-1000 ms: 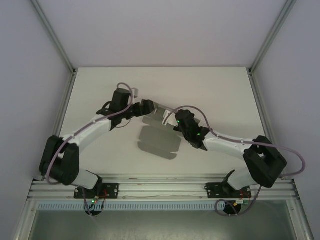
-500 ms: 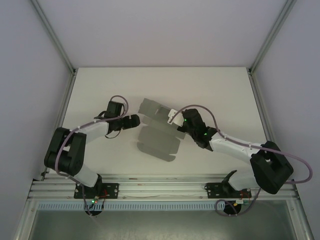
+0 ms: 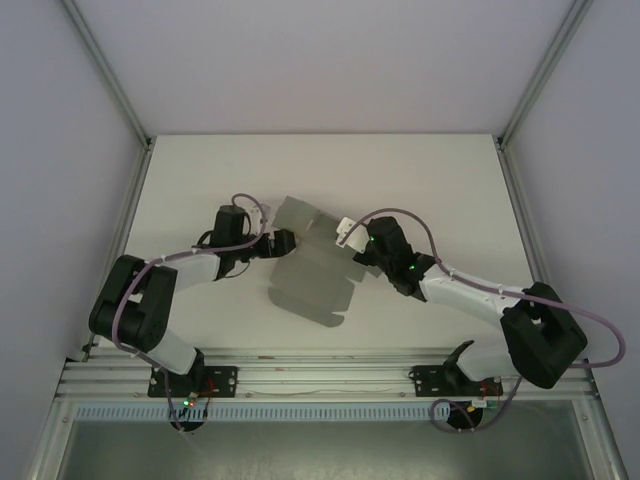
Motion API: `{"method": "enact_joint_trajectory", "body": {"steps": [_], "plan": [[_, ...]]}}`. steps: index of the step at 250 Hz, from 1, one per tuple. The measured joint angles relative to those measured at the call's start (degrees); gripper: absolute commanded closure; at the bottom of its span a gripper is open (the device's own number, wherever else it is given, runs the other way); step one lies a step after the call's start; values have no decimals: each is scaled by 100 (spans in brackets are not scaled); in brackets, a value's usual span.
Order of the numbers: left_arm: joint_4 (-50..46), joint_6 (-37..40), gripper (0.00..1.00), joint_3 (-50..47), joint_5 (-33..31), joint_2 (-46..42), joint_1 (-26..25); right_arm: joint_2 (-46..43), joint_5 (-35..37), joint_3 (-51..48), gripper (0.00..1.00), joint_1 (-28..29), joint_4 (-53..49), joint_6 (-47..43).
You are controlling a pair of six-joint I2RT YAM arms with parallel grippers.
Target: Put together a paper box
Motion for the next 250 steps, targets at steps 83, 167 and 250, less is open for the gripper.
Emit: {"method": "enact_joint_trajectory", "body": {"steps": [83,167,250], "plan": [[909,-378,49,0,782,435,-116,-7,-181,0,100,-33,7,168],[1235,-435,57,-192,1027,459,-127,-280,-466,-26,100,-162,44,422],[1257,-527,93,-201,1071,457,-229,-297,-636,-33,100,-203,-98,398]]}}
